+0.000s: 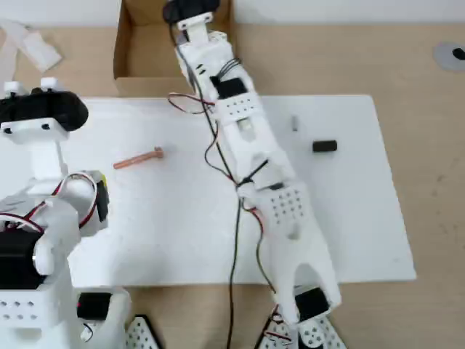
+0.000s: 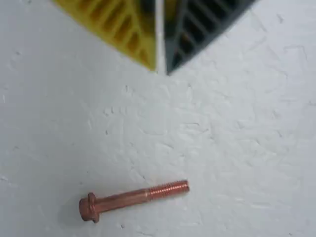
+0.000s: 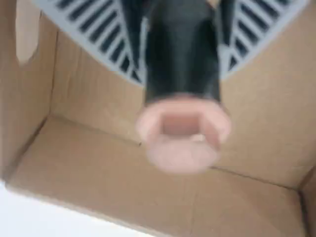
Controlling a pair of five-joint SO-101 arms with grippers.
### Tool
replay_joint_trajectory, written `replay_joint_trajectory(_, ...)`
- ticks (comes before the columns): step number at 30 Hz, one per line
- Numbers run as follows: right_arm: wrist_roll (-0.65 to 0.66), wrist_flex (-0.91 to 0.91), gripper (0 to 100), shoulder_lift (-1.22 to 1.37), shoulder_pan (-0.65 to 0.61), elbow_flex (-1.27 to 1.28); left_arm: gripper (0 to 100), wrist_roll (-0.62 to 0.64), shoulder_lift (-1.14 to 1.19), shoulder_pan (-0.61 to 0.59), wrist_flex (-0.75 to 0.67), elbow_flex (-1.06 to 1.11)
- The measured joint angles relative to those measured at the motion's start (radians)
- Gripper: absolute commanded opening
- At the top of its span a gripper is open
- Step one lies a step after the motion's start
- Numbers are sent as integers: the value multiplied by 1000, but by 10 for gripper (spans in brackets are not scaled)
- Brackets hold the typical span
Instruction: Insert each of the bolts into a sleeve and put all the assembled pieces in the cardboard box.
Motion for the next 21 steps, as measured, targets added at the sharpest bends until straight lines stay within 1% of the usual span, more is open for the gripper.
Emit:
replay_joint_trajectory(3,38,5,26,152,2,-160,11,0,0,0,-31,40)
replay_joint_trajectory(7,61,49,186,293,20,-281,11,0,0,-2,-40,80)
replay_joint_trajectory(9,64,74,244,327,28,-327,13,0,0,-3,-61,83)
replay_joint_trajectory(10,69,87,258,334,29,-348,13,0,0,-5,-75,83)
replay_joint_trajectory(13,74,143,263,348,31,-397,19,0,0,-5,-107,100)
replay_joint_trajectory(14,74,157,263,350,29,-413,35,0,0,-6,-123,117)
replay_joint_trajectory(16,74,181,263,351,29,-443,101,0,0,-6,-150,152)
replay_joint_trajectory(18,74,204,263,350,29,-479,165,-32,2,-6,-167,184)
replay_joint_trajectory(21,74,267,263,350,31,-548,187,-124,2,-6,-190,219)
